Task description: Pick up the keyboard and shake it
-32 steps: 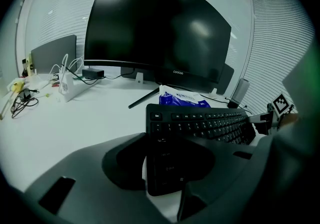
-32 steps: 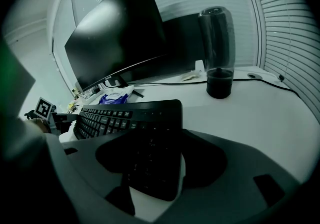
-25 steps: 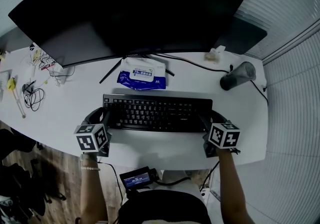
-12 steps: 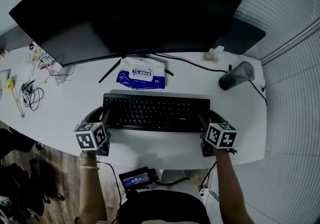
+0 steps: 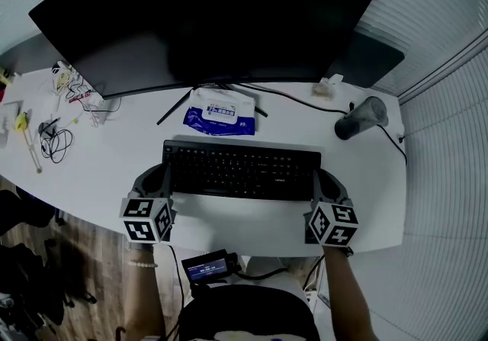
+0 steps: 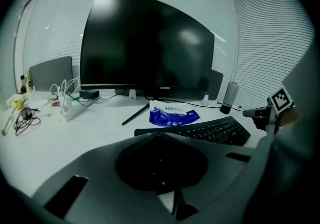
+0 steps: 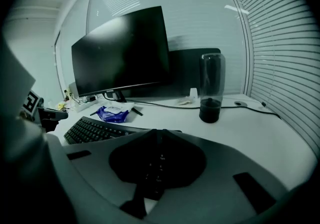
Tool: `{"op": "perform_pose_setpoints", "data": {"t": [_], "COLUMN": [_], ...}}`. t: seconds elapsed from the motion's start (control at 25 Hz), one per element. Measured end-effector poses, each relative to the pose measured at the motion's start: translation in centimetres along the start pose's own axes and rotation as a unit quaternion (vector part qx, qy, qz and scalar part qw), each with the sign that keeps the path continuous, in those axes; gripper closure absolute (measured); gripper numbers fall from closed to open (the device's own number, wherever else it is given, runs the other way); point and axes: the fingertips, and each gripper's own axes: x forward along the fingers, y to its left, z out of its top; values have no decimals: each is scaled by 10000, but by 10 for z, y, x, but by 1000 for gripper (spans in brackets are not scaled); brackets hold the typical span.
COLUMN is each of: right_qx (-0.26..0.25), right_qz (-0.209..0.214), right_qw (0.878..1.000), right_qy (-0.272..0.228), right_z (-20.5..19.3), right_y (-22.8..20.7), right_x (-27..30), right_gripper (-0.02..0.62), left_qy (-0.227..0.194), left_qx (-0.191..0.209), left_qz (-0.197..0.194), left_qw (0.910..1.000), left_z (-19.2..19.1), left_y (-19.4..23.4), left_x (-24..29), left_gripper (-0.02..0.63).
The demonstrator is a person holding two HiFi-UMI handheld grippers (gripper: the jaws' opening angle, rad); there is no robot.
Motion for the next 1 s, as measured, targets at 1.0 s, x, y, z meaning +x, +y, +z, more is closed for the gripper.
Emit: {"op": "perform_pose_setpoints", "data": {"t": [1.0], "right_qx": [-1081], "right_qz": [1158], "right_qw": [9711], "right_qy": [-1784], "right_z": [124], "right_y": [108], "right_x": [-109], "right_gripper": [548], "left_qy": [-1937], "left_qx": [922], "left_qz": [-942], "left_qw": [9722], "left_z": [148], "left_y": [-137], "left_x": [-98], "left_gripper": [589]}}
